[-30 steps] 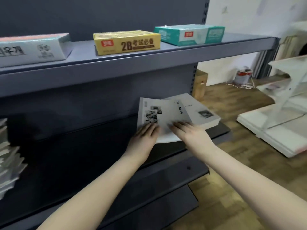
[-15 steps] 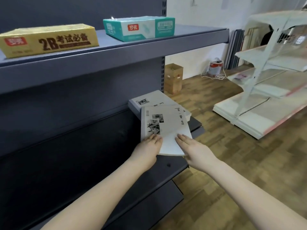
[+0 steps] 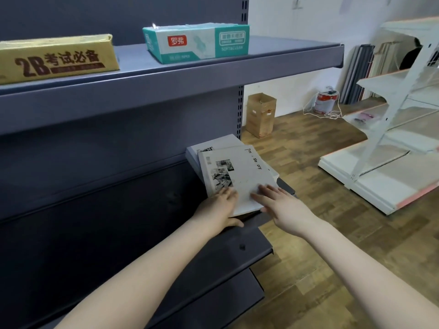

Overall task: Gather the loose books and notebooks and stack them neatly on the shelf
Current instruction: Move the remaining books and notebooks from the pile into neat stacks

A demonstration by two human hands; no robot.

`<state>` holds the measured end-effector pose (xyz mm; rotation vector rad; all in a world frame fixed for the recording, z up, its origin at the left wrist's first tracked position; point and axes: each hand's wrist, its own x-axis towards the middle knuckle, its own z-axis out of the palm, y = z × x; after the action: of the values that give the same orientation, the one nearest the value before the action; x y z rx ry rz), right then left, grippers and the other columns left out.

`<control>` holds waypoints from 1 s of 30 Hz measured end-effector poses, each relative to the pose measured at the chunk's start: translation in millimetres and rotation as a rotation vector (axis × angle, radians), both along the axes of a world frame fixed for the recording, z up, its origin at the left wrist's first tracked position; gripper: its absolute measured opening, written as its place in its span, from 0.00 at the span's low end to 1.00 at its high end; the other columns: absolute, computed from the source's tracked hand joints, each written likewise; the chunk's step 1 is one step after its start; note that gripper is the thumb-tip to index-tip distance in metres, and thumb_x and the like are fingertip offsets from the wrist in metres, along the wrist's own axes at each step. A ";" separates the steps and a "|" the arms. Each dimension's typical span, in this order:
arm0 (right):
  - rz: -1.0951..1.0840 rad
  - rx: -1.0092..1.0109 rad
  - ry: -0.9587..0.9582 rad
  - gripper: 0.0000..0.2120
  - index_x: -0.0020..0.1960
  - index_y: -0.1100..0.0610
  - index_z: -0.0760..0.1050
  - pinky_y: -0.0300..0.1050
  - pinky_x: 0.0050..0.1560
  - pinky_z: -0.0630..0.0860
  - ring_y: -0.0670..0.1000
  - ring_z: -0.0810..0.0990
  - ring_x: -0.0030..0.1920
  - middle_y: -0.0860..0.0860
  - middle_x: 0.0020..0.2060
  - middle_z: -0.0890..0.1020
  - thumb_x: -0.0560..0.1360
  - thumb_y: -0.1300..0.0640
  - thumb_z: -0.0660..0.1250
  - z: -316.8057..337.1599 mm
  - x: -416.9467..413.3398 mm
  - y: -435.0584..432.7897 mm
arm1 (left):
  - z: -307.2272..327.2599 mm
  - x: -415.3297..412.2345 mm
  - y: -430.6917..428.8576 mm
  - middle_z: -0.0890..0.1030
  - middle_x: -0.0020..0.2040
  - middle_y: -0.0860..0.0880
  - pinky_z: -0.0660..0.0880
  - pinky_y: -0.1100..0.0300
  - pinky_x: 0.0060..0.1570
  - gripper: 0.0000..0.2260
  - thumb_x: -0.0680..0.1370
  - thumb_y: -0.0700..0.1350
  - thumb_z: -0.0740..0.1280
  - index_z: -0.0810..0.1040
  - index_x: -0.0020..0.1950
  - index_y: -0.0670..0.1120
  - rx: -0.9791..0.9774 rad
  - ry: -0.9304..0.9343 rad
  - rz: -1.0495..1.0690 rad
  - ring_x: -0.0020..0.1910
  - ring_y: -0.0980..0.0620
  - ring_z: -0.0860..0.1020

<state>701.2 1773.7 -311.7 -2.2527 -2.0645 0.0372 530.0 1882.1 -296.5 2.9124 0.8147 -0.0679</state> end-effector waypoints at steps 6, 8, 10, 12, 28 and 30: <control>0.018 -0.072 0.048 0.28 0.77 0.46 0.49 0.45 0.75 0.45 0.51 0.46 0.77 0.50 0.77 0.48 0.81 0.60 0.54 1.3 36.0 27.6 | -6.0 27.1 4.9 0.47 0.78 0.42 0.45 0.55 0.74 0.31 0.81 0.57 0.52 0.49 0.77 0.41 -0.003 0.010 0.100 0.77 0.45 0.45; 0.031 -0.108 0.054 0.30 0.77 0.46 0.48 0.44 0.74 0.44 0.51 0.45 0.77 0.51 0.77 0.47 0.80 0.63 0.54 2.5 43.3 38.2 | -12.8 33.0 7.2 0.44 0.78 0.42 0.42 0.54 0.74 0.29 0.82 0.56 0.49 0.46 0.77 0.41 0.007 0.013 0.136 0.76 0.45 0.42; 0.040 -0.129 0.089 0.32 0.77 0.47 0.47 0.44 0.74 0.43 0.50 0.43 0.76 0.50 0.77 0.46 0.78 0.65 0.55 2.7 48.5 48.3 | -21.1 37.3 9.3 0.43 0.77 0.40 0.40 0.52 0.74 0.28 0.83 0.54 0.47 0.45 0.77 0.40 0.038 0.002 0.166 0.76 0.44 0.40; 0.037 -0.130 0.143 0.32 0.77 0.47 0.49 0.45 0.73 0.41 0.50 0.42 0.76 0.50 0.77 0.46 0.78 0.66 0.56 1.5 52.0 56.6 | -27.2 41.0 11.8 0.42 0.77 0.40 0.40 0.51 0.75 0.28 0.83 0.53 0.47 0.44 0.77 0.40 0.061 -0.022 0.195 0.76 0.44 0.40; 0.069 0.030 0.155 0.26 0.75 0.49 0.57 0.56 0.73 0.45 0.55 0.48 0.76 0.51 0.77 0.53 0.79 0.45 0.58 -10.4 55.4 78.6 | -29.0 51.9 23.8 0.45 0.78 0.47 0.41 0.39 0.72 0.26 0.82 0.55 0.49 0.49 0.78 0.45 0.007 -0.081 0.334 0.76 0.49 0.40; 0.069 0.032 0.167 0.26 0.75 0.48 0.57 0.60 0.72 0.45 0.54 0.48 0.76 0.50 0.77 0.53 0.79 0.45 0.58 -8.4 54.7 78.1 | -28.1 50.7 25.7 0.44 0.78 0.47 0.43 0.39 0.72 0.26 0.82 0.55 0.49 0.48 0.78 0.45 -0.010 -0.076 0.322 0.76 0.49 0.39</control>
<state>755.8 1851.8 -320.1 -2.0811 -2.0396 0.1889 580.7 1907.8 -324.6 2.7147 1.2506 0.0662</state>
